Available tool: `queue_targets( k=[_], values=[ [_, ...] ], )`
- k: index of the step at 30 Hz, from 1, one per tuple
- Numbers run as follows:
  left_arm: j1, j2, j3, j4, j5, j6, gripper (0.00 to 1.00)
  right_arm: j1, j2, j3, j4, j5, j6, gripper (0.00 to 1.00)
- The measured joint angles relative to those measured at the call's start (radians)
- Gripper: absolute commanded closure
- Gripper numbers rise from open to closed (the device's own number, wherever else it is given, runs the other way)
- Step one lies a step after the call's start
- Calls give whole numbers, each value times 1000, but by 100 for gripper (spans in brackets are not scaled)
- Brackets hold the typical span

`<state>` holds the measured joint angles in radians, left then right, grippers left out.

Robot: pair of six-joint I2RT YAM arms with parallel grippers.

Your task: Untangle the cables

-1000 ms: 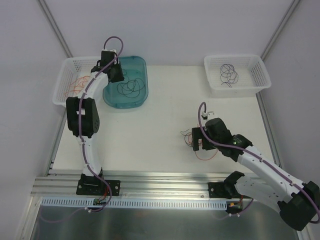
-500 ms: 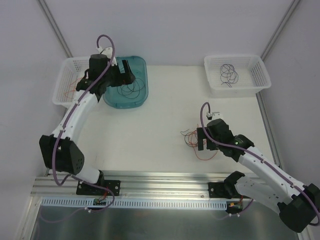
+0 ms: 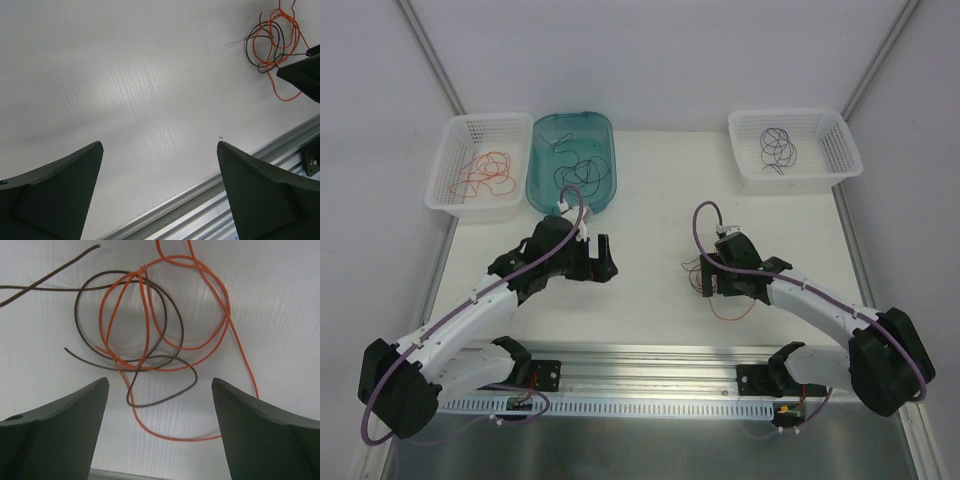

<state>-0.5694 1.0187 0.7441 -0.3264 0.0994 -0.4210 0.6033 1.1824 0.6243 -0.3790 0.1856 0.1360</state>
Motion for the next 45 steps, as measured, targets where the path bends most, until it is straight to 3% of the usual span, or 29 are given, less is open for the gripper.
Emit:
queue_targets(
  k=[4, 7, 9, 11, 15, 30, 37, 45],
  values=[
    [-53, -137, -137, 2, -16, -72, 2, 0, 101, 2, 57, -1, 5, 24],
    [-72, -218, -219, 8, -31, -127, 3, 5, 175, 22, 82, 3, 3, 42],
    [-74, -256, -270, 18, -41, -164, 4, 14, 208, 49, 88, 11, -5, 66],
    [-79, -274, -310, 26, -53, -192, 4, 40, 249, 85, 103, 10, -4, 83],
    [-80, -267, -341, 45, -57, -232, 4, 119, 324, 166, 134, -12, -3, 96],
    [-106, -208, -357, 248, -66, -340, 7, 233, 290, 216, 304, -294, -5, 99],
    [-113, -103, -359, 356, -79, -410, 19, 307, 243, 210, 356, -314, -36, 99],
    [-113, -71, -427, 510, -120, -551, 23, 347, 246, 194, 385, -314, -40, 99]
  ],
)
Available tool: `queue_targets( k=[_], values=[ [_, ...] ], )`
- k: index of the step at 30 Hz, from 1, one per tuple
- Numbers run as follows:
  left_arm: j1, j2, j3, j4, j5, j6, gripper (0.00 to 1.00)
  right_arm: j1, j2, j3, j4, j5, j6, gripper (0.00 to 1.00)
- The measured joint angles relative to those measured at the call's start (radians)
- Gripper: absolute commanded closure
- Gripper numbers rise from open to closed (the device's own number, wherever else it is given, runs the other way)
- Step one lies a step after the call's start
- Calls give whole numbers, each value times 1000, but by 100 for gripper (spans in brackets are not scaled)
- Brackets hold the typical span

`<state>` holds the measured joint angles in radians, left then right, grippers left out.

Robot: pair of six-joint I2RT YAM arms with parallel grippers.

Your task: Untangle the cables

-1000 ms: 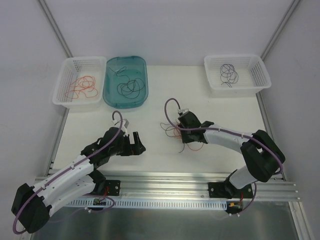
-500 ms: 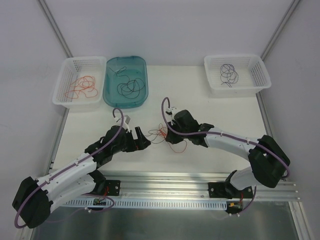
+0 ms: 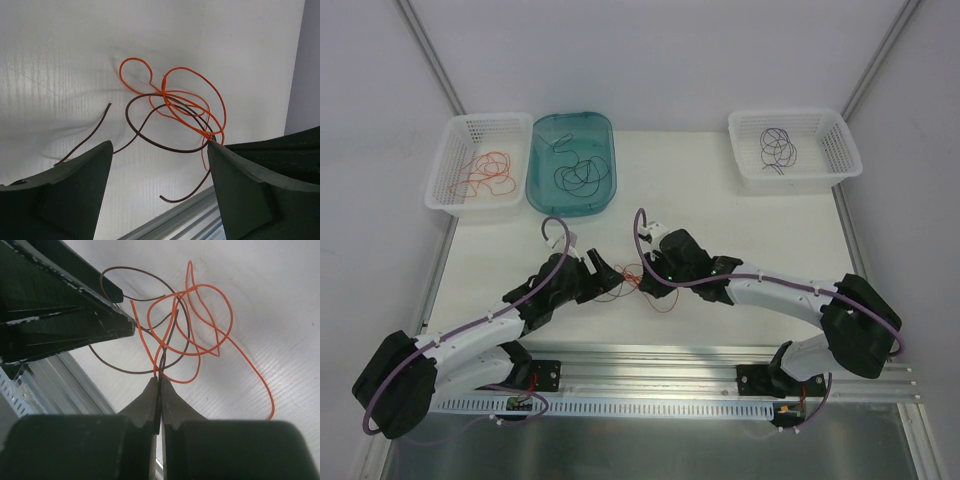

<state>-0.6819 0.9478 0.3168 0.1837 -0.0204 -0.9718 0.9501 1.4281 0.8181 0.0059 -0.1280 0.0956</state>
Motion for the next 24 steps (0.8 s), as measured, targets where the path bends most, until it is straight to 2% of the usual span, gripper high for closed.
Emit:
queue_targets(
  k=[10, 14, 15, 17, 20, 24],
  values=[
    [-13, 23, -32, 90, -68, -125, 23, 37, 19, 0, 16, 3, 0, 99],
    [-13, 13, -46, 91, -109, -166, 28, 47, 29, 0, 20, 8, 0, 99],
    [-13, 14, -46, 93, -116, -173, 34, 49, 30, 0, 21, 9, 0, 99],
    [-13, 20, -46, 98, -120, -185, 39, 54, 32, 0, 23, 11, 0, 99],
    [-13, 51, -46, 108, -119, -200, 55, 60, 32, 0, 24, 12, 0, 99],
    [-13, 80, -46, 111, -120, -219, 88, 67, 32, 0, 25, 13, 0, 99]
  ],
)
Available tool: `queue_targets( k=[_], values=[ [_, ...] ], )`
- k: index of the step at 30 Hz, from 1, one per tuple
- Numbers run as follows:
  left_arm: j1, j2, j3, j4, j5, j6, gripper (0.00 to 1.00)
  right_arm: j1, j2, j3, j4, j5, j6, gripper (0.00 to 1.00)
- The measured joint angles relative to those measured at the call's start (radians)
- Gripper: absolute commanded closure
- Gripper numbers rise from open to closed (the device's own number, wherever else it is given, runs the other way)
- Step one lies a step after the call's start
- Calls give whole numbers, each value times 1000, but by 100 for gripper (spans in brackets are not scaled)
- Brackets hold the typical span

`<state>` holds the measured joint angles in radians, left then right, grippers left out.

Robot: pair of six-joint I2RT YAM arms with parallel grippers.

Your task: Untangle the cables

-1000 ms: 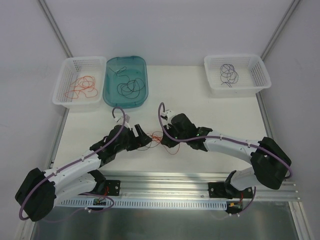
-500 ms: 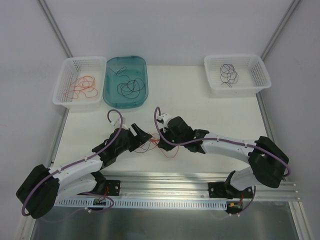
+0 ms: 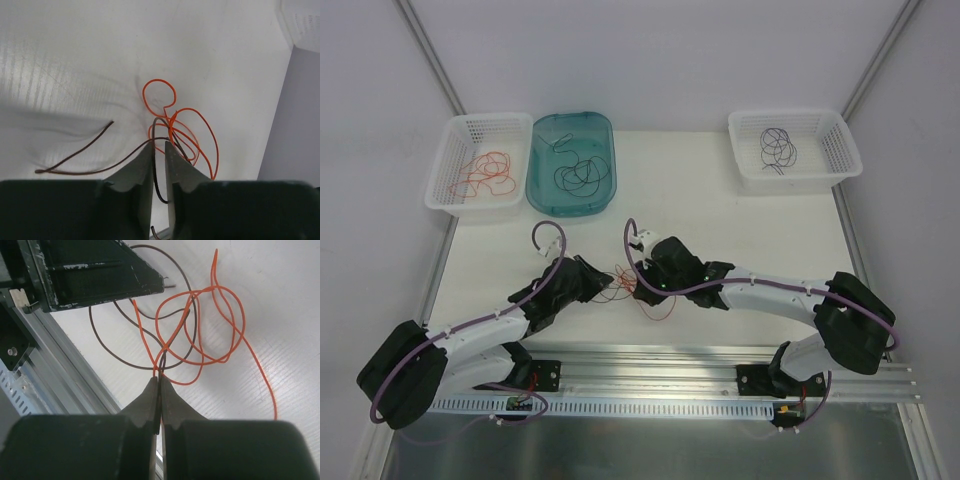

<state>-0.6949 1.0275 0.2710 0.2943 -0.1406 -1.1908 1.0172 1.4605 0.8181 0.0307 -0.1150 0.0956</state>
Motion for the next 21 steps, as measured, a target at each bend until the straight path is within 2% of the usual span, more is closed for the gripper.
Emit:
queue_targets(
  k=[1, 6, 9, 12, 17, 18, 21],
  values=[
    [0, 0, 0, 0, -1, 0, 100, 2, 0, 0, 0, 3, 0, 99],
    [0, -37, -1, -19, -29, 21, 100, 3, 0, 0, -11, 51, -1, 98],
    [-6, -116, -1, -61, -61, 69, 100, 4, 0, 0, -19, 105, 5, 85],
    [-11, -201, 4, -104, -101, 159, 100, 1, -10, -5, -56, 158, 11, 65],
    [-11, -234, 50, -158, -101, 333, 100, -5, -54, -23, -141, 191, 40, 53],
    [-11, -231, 61, -164, -91, 365, 100, -5, -67, -23, -151, 192, 47, 46],
    [-11, -215, 87, -173, -44, 432, 100, -5, -103, -21, -161, 190, 64, 36]
  ],
)
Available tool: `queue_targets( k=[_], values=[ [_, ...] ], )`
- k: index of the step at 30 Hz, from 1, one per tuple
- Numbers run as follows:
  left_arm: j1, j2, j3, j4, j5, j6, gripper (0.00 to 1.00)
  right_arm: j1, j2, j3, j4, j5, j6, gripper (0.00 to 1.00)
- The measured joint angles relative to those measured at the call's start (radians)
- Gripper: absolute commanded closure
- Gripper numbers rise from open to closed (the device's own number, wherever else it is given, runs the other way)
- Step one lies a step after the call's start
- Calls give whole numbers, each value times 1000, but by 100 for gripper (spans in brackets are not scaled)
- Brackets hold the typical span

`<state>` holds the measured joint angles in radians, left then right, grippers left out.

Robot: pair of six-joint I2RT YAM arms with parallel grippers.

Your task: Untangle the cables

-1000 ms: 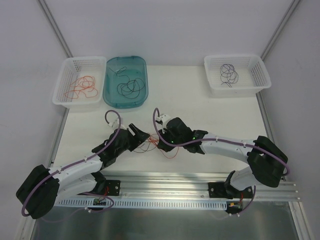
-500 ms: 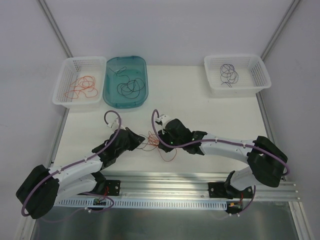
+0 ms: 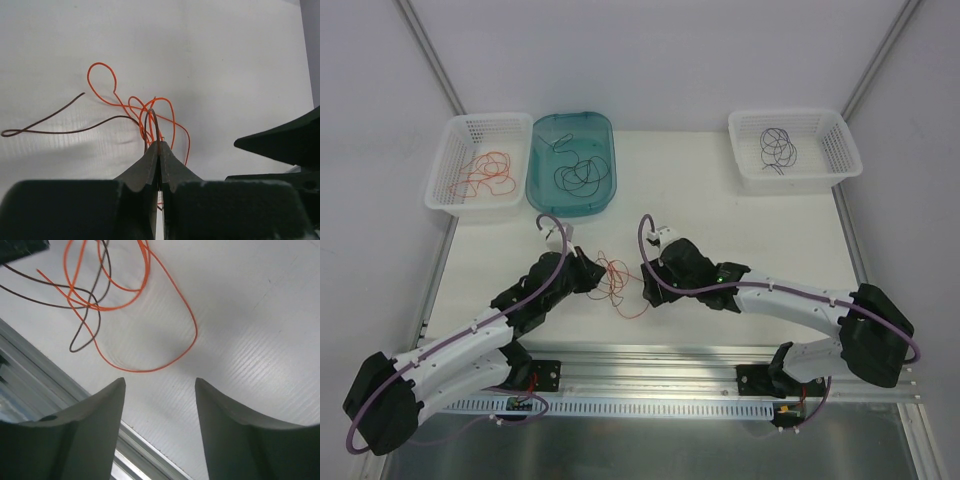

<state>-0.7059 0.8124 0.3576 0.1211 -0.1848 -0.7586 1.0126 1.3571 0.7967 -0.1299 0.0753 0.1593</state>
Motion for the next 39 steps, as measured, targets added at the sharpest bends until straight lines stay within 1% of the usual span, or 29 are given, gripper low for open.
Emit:
queue_targets(
  k=[1, 3, 8, 13, 17, 22, 23, 24, 26, 29, 30, 32, 33, 35, 39],
  values=[
    [0, 7, 5, -1, 18, 18, 100, 0, -10, 3, 0, 0, 7, 33],
    [0, 19, 11, -5, 53, 43, 100, 0, -14, 19, 1, -1, 19, 30],
    [0, 27, 12, -7, 105, 60, 100, 0, 26, 75, 68, -18, 58, 29],
    [-2, 26, 15, -7, 120, 60, 100, 0, 140, 114, 161, -74, 102, 33],
    [-3, 25, 15, -7, 124, 60, 100, 2, 206, 124, 196, -110, 132, 39],
    [-21, 27, 16, -7, 124, 60, 100, 2, 253, 140, 224, -127, 154, 50],
    [-22, 29, 16, -7, 124, 60, 100, 2, 261, 146, 228, -129, 158, 50],
    [-23, 32, 16, -7, 121, 60, 100, 2, 270, 152, 232, -135, 160, 55],
    [-26, 36, 16, -8, 112, 59, 100, 3, 288, 158, 240, -142, 166, 59],
    [-32, 45, 16, -8, 105, 59, 100, 4, 310, 159, 251, -145, 173, 71],
    [-35, 48, 16, -8, 105, 58, 100, 5, 316, 159, 253, -144, 176, 80],
    [-42, 48, 16, -8, 105, 58, 100, 5, 321, 159, 253, -143, 179, 87],
    [-42, 46, 16, -7, 105, 58, 100, 5, 321, 159, 253, -138, 180, 94],
    [-42, 36, 16, -9, 96, 58, 100, 3, 320, 158, 253, -128, 176, 99],
    [-42, -19, 16, -47, 35, 60, 100, -10, 269, 116, 236, -80, 164, 99]
  ],
)
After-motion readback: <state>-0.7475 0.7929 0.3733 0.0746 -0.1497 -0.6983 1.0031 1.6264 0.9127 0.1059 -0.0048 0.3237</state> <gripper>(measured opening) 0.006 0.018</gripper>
